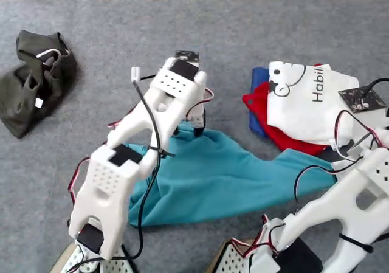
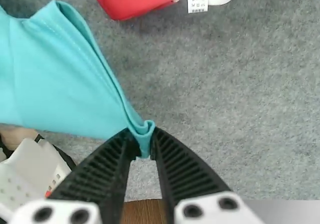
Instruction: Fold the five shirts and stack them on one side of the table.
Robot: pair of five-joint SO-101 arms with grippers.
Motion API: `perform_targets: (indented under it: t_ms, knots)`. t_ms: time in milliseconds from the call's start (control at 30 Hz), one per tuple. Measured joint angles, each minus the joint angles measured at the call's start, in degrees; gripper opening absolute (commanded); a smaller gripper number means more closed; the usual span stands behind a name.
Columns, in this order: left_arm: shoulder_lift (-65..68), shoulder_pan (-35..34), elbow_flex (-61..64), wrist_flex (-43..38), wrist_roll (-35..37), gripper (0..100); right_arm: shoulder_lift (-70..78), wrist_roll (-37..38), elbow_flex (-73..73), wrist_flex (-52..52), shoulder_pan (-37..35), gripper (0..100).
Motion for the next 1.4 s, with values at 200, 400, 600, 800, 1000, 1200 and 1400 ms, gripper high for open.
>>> perform_targets:
  t_ms: [200, 400, 600, 800, 1000, 1200, 1400]
  knots:
    - [11.3, -2.8, -12.7, 0.0, 0.8, 3, 0.0, 0.0, 0.0, 0.0, 0.0, 1.4]
    - [20.2, -7.1, -29.9, 2.1, 0.9, 3, 0.0, 0.0, 0.0, 0.0, 0.0, 1.4]
    - [25.3, -7.5, -45.1, 2.6, 0.9, 3, 0.0, 0.0, 0.0, 0.0, 0.0, 1.4]
    - [31.0, -7.6, -47.4, 1.2, 1.3, 3, 0.0, 0.0, 0.0, 0.0, 0.0, 1.5]
    - [30.5, -7.6, -51.4, 6.8, 1.3, 3, 0.0, 0.0, 0.0, 0.0, 0.0, 1.5]
    - [21.4, -6.9, -50.5, 7.6, 1.3, 3, 0.0, 0.0, 0.0, 0.0, 0.0, 1.5]
    - [4.0, -2.2, -27.8, 7.6, 3.1, 3, 0.0, 0.0, 0.0, 0.0, 0.0, 1.5]
